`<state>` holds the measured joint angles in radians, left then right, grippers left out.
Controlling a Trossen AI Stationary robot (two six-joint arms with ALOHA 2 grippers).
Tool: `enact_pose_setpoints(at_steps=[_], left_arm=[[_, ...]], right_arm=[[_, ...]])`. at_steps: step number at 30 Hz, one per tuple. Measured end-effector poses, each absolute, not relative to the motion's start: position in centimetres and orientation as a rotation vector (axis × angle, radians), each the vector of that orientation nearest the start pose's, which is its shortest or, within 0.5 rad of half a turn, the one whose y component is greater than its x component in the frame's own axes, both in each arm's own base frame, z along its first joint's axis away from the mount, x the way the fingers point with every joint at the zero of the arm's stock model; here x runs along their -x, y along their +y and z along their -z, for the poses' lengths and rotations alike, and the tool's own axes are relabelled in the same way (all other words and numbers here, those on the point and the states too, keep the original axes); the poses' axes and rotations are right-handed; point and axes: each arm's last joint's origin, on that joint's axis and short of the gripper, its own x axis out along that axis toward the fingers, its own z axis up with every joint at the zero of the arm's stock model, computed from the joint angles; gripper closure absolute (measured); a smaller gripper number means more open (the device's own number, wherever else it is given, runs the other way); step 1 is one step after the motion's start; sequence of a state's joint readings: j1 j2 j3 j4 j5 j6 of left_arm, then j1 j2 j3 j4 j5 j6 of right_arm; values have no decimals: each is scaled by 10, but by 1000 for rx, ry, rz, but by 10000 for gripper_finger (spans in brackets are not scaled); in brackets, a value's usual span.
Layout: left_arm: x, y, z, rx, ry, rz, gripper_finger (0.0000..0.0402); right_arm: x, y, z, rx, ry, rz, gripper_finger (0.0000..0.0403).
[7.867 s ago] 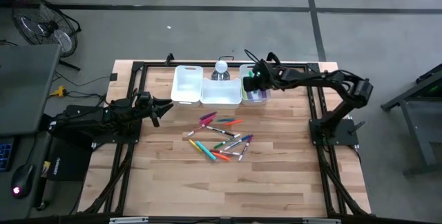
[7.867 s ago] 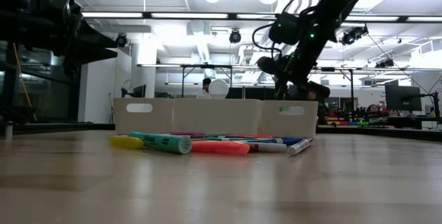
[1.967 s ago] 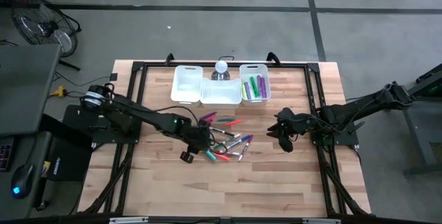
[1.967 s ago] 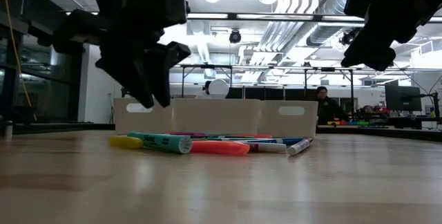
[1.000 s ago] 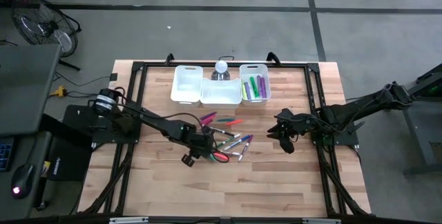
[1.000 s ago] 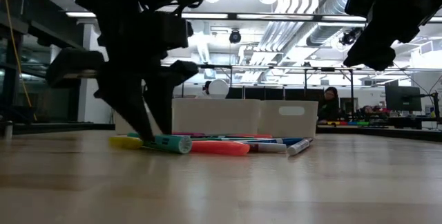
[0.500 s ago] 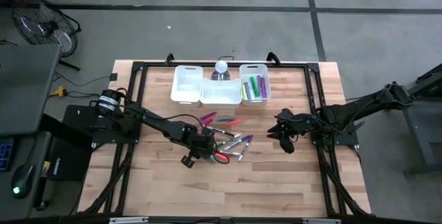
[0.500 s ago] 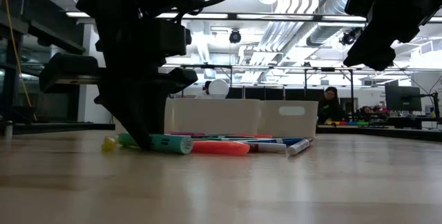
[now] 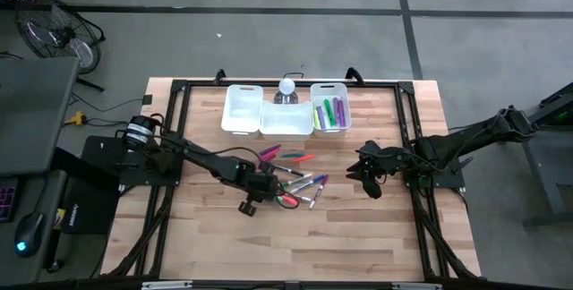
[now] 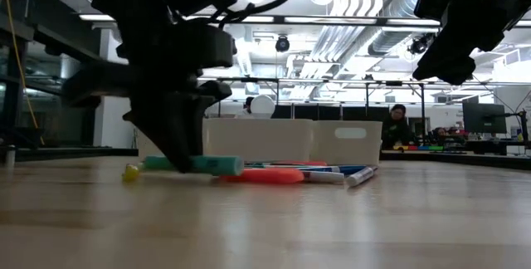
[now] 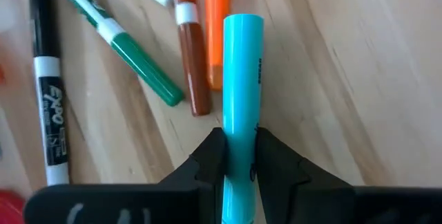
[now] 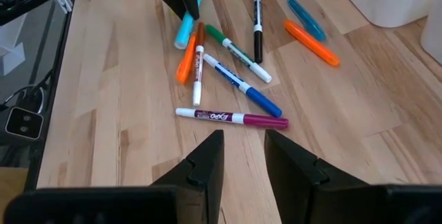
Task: Pick & Place Markers
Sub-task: Put the blue highlighter pen into the right white bin
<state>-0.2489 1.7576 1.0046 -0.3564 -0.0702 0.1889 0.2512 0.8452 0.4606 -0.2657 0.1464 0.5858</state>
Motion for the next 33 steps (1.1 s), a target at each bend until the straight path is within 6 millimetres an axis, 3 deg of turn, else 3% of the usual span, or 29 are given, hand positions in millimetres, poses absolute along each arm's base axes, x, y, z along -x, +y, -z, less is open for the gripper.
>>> enact_pose_setpoints(at_steps=[4, 9, 17, 21, 28, 33], left_arm=[[-327, -81, -164, -306, 1101, 234, 349], [-343, -85, -191, -290, 1033, 221, 349], [-376, -88, -261, -382, 771, 78, 349], [-389, -78, -289, -366, 627, -20, 342], [-405, -47, -309, -237, 432, -100, 348], [-409, -41, -318, -195, 337, -82, 349]], right_arm=[[-167, 39, -206, -437, 646, 85, 309], [-167, 38, -206, -435, 644, 87, 309], [-171, 39, -212, -419, 566, 85, 309], [-177, 40, -223, -353, 444, 32, 309], [-183, 41, -242, -147, 232, -9, 308], [-185, 38, -251, -66, 139, 78, 308]])
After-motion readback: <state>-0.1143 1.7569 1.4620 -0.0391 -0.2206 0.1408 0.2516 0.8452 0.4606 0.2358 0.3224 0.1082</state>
